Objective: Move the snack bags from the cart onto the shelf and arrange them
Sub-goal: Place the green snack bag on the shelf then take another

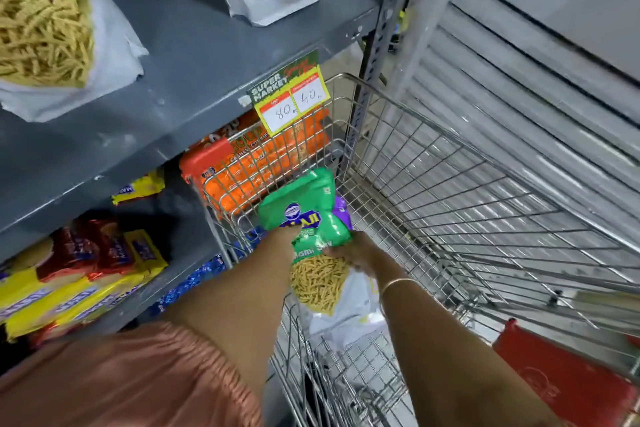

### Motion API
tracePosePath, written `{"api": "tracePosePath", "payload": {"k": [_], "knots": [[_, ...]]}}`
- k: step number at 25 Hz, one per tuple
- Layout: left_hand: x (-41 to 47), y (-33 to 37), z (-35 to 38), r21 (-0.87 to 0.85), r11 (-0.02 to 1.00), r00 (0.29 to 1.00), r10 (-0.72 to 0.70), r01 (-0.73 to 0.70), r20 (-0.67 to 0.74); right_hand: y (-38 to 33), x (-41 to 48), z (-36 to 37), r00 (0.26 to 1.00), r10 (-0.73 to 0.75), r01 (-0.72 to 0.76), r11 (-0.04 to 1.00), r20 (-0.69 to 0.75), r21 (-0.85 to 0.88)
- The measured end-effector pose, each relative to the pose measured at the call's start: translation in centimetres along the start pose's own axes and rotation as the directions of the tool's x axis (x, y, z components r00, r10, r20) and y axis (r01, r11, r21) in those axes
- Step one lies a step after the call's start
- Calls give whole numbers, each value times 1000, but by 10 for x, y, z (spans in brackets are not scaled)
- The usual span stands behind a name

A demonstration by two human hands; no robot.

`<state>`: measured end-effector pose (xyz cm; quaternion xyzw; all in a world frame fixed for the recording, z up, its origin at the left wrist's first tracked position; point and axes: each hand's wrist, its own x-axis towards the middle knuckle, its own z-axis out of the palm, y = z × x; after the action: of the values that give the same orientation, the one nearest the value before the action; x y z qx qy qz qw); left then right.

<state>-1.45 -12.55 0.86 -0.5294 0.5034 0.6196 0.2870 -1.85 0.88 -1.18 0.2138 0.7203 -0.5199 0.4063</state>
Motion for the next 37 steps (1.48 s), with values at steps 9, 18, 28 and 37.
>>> {"api": "tracePosePath", "payload": {"k": [9,18,28,37], "knots": [[-26,11,-11,187,981,997,48,-57,57,-15,-24,-15,999,-25,26,999,-38,32],[-163,49,-32,54,926,900,347,-373,263,-85,-142,-46,924,-360,373,922,-128,104],[-319,82,-150,60,620,616,758,-783,215,-202,-288,11,715,-698,690,713,-39,-122],[-376,86,-369,22,491,481,862,-871,-162,-287,-316,232,523,-840,853,516,144,-81]]}}
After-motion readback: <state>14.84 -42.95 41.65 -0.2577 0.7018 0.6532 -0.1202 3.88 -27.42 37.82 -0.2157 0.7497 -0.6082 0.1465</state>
